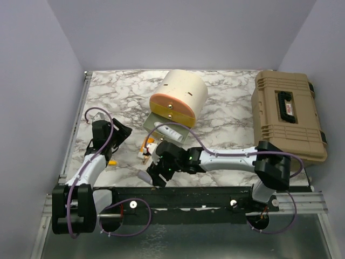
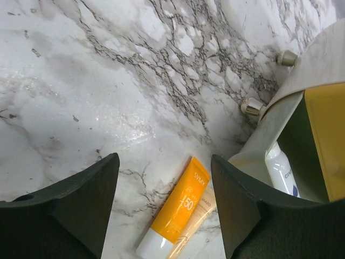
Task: Organize the makeup
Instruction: Place the makeup in the drawer, then pick up the makeup from the corner of the board.
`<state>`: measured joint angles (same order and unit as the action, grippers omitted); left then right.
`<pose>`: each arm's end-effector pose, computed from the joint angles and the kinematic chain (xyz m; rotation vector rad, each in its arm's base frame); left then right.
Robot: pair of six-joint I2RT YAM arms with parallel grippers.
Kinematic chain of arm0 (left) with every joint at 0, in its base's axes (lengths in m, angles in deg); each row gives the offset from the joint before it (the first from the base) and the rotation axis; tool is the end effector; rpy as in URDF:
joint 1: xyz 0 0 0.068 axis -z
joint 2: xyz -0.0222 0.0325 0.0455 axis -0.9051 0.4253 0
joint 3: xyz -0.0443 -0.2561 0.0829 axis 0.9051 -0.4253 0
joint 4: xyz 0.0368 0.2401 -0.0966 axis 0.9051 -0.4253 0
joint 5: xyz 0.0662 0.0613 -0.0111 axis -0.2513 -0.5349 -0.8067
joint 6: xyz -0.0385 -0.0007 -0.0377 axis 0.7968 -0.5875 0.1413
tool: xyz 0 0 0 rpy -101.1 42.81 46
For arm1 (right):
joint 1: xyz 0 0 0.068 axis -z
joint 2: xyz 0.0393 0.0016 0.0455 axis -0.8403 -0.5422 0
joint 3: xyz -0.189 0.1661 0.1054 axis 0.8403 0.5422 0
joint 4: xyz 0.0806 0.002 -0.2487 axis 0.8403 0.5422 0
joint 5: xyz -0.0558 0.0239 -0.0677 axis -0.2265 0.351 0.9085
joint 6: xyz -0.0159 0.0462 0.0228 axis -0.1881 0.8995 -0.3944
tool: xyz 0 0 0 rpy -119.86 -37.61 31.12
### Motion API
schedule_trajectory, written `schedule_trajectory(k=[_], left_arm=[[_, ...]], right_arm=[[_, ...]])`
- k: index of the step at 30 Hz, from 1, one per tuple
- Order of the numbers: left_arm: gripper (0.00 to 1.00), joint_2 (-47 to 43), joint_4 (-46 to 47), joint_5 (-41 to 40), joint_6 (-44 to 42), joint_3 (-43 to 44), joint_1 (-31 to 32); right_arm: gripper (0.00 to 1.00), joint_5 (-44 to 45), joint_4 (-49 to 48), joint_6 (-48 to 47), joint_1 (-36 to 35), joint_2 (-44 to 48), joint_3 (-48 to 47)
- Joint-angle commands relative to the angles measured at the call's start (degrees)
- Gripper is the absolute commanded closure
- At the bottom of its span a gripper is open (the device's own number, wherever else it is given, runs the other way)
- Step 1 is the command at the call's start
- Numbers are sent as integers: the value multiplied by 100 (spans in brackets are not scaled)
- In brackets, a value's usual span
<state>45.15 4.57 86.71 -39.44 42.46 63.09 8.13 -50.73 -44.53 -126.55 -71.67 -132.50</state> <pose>0.2203 0.0002 0.1807 -0.7384 2.0967 -0.6015 0.1204 0.3395 0.2165 -1.2871 2.1562 0.8865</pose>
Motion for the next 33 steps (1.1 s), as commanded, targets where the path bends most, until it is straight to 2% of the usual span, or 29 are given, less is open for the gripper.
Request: schedule_trajectory(k=[1,9,14,17,18,20,21,24,28,33], left_arm=[[29,-411,-378,-741,133,-65,26],[29,-724,-795,-1248,197,19,22],[28,-808,-931,-1292,168,123,15],[26,-885,-924,-1265,13,140,16],[26,-917,-929,-1304,-17,133,12],[26,-969,-944,-1328,-35,116,18],[26,-981,-945,-1309,-17,105,16],[26,-957,-893,-1158,40,68,17],[26,-1009,-893,-1128,-58,81,16],[26,-1007,-820,-765,-118,147,20]], right_arm=[[32,151,181,-62,-178,-437,-125],[35,293,-3,-382,-203,-1137,-322],[38,356,48,-477,-250,-1423,-538],[47,462,38,-473,-251,-1510,-539],[54,477,48,-477,-254,-1529,-550],[76,539,98,-469,-255,-1530,-588],[82,592,109,-458,-252,-1514,-591],[91,709,81,-400,-251,-1392,-578],[93,1085,-19,-249,-204,-750,-496],[93,1654,221,-136,388,300,-628]])
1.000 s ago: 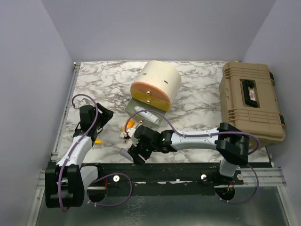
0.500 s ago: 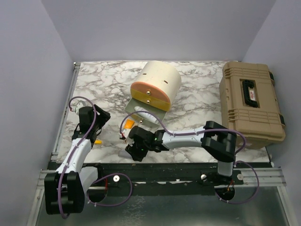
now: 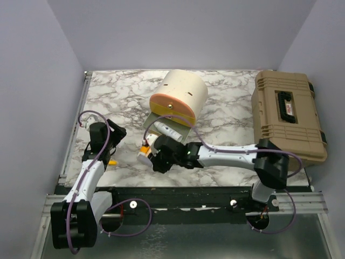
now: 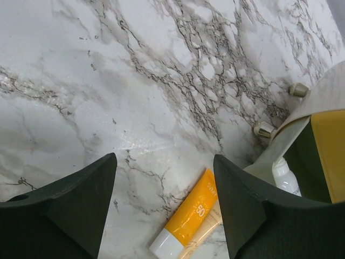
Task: Organize the makeup
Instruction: Pick up the makeup from the corner of the board, then place the makeup in the drawer.
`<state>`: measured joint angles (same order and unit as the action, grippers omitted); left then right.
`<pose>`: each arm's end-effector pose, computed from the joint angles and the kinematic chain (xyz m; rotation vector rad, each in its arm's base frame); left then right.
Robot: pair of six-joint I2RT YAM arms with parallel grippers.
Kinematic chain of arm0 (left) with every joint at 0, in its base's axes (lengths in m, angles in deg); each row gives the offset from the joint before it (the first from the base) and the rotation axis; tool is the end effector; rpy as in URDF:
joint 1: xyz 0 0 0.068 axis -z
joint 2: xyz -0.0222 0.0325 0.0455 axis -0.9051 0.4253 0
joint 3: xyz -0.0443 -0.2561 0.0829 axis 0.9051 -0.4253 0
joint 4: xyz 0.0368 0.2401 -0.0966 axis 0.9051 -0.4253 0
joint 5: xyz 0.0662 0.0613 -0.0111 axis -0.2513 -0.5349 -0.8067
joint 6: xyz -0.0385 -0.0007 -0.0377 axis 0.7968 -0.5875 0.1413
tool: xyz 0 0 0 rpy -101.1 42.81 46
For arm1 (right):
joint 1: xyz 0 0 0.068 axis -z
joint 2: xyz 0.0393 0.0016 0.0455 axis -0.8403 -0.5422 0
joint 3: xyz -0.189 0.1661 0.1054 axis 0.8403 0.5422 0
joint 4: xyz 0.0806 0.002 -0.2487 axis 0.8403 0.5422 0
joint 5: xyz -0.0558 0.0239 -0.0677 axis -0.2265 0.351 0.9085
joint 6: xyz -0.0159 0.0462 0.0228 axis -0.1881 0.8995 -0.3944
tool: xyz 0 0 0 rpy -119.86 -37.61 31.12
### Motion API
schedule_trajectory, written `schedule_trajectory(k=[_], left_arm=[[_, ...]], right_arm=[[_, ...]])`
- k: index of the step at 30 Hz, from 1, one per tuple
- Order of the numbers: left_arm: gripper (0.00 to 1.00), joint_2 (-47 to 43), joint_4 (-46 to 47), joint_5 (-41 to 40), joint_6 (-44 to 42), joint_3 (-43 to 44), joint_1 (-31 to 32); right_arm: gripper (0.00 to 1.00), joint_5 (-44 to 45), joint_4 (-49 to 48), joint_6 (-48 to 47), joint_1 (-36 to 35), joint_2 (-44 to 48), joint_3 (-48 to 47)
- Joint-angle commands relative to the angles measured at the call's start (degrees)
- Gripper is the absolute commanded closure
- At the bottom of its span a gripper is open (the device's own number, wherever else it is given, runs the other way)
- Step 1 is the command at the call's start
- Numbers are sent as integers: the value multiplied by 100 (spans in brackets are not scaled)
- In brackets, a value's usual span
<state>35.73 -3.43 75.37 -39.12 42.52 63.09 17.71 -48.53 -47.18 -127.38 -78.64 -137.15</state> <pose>0.1996 0.0066 0.1993 -0.8334 2.0054 -0.4021 0.1286 0.3603 0.1957 -1.2809 2.1757 0.6448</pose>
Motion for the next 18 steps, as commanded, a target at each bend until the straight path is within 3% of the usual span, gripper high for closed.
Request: schedule_trajectory(k=[1,5,8,14,18], left_arm=[[26,-47,29,494,-199,155,21],[26,-21,311,1025,-391,130,21],[26,13,638,1333,-324,66,25],[26,250,788,1601,-302,49,38],[26,341,877,1835,-374,72,45]], right_arm=[[93,797,96,110,615,1095,-211],[93,1143,692,-77,1201,1160,-496],[91,934,801,-216,1580,1018,-582],[90,865,1307,-366,1774,359,-1205],[74,952,1271,-358,1774,290,-1231]])
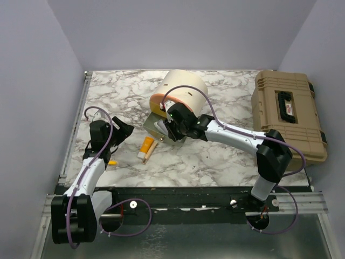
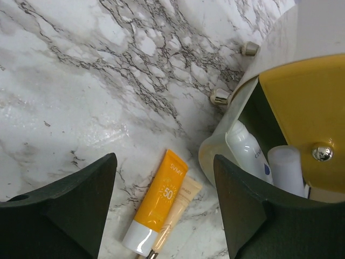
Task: Organize the makeup
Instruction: Place the makeup in the drawer.
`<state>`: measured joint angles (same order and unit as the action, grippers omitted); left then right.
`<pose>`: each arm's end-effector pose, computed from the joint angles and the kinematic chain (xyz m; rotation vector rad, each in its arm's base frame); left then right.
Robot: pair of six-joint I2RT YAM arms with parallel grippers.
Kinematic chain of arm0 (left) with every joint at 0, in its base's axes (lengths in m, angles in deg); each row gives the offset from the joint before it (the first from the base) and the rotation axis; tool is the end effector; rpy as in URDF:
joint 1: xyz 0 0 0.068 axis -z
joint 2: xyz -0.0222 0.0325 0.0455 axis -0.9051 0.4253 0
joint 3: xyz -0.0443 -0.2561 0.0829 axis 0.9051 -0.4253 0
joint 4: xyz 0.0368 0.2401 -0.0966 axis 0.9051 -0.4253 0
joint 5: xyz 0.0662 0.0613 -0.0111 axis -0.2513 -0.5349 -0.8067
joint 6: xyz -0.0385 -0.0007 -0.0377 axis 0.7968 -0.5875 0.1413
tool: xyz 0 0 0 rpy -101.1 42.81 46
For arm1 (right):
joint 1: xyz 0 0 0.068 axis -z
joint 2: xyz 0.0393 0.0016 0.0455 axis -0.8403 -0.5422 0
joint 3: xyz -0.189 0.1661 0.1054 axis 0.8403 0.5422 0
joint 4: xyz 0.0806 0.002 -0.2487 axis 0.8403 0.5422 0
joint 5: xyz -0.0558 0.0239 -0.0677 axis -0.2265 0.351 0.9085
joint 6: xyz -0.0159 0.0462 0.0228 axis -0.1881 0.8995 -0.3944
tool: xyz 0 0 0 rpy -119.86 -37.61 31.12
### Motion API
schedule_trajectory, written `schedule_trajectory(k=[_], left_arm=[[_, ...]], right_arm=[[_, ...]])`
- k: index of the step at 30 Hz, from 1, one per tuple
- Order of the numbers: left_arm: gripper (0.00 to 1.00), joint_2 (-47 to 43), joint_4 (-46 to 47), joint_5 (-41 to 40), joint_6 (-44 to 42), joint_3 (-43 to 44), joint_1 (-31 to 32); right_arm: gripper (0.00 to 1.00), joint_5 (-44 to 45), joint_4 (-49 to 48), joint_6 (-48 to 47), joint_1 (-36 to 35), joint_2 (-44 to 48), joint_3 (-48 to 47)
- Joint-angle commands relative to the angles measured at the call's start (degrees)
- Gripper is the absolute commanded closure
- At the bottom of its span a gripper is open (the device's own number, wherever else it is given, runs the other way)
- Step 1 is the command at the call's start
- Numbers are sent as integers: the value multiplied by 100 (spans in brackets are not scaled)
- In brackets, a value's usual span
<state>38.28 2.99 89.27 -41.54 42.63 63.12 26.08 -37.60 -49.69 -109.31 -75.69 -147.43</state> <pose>0.2095 -0.0018 0.2027 -0.6303 2.0305 -0.6461 0.2412 0.3034 0.2574 -0.8596 2.2355 0.3560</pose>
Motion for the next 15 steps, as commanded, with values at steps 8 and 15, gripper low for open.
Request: schedule_trajectory(k=[8,15], left_arm=[[26,354,440,673,-107,74,73],[27,510,484,774,-115,111,98]], right_arm=[[45,403,216,-148,-33,6,-290],[55,-12,-33,-58,-33,110,-185]])
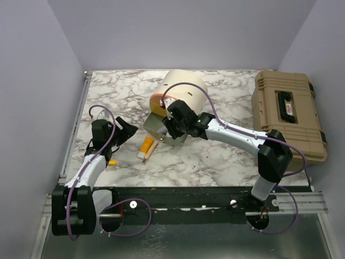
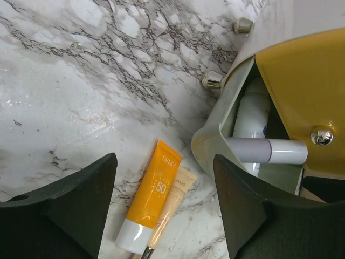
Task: Organize the makeup
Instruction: Place the makeup in the drawer.
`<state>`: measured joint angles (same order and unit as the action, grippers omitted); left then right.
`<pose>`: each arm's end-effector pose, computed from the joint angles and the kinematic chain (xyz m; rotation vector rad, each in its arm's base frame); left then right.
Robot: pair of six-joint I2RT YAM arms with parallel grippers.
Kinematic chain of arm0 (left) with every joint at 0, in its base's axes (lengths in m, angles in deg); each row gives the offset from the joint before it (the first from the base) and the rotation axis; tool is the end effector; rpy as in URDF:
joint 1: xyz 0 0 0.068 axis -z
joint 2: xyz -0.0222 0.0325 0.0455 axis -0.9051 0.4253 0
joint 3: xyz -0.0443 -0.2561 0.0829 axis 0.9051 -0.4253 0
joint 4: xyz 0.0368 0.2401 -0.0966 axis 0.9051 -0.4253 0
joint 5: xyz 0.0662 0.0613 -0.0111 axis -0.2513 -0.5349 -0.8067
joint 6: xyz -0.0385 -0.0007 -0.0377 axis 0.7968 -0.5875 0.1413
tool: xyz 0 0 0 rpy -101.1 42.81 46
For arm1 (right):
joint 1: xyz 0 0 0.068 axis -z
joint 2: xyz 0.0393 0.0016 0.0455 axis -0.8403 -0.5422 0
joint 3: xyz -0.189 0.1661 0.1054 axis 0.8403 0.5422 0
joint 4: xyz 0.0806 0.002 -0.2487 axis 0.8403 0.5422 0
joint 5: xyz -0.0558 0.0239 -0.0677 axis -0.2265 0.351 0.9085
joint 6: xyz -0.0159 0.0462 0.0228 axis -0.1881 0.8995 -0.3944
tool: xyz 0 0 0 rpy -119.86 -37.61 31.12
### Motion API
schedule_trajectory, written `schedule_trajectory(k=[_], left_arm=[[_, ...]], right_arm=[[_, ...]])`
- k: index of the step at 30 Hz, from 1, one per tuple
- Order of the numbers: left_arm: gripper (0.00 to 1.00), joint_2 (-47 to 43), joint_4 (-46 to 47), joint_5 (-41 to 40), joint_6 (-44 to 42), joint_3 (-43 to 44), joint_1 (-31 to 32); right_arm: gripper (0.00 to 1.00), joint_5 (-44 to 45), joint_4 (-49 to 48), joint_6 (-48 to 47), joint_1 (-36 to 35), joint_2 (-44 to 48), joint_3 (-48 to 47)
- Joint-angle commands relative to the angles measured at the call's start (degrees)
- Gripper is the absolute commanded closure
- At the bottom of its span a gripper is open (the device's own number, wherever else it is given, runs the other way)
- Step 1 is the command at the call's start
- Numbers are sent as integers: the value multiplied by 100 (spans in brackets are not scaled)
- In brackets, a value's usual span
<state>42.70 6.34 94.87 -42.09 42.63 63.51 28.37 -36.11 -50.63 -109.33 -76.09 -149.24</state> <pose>0.2184 -0.0064 0.1937 -0.5648 2.0762 -0.7427 0.2437 0.3045 0.2633 -0.8558 2.2236 0.3041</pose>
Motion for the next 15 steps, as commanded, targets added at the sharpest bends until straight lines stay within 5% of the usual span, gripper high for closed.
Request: schedule_trajectory(k=[1,5,10,15], left_arm=[[27,71,146,216,-61,106,69],[27,110,157,234,-45,102,83],[27,199,176,240,-12,95,96],[27,277,214,264,36,110,97]], right_arm=[[58,-288,-189,80,-31,119,-10],[64,-416,-51,79,-31,30,-148],[60,-678,-352,-90,-32,40,-111],[73,397,-228,83,-31,-782,-477]])
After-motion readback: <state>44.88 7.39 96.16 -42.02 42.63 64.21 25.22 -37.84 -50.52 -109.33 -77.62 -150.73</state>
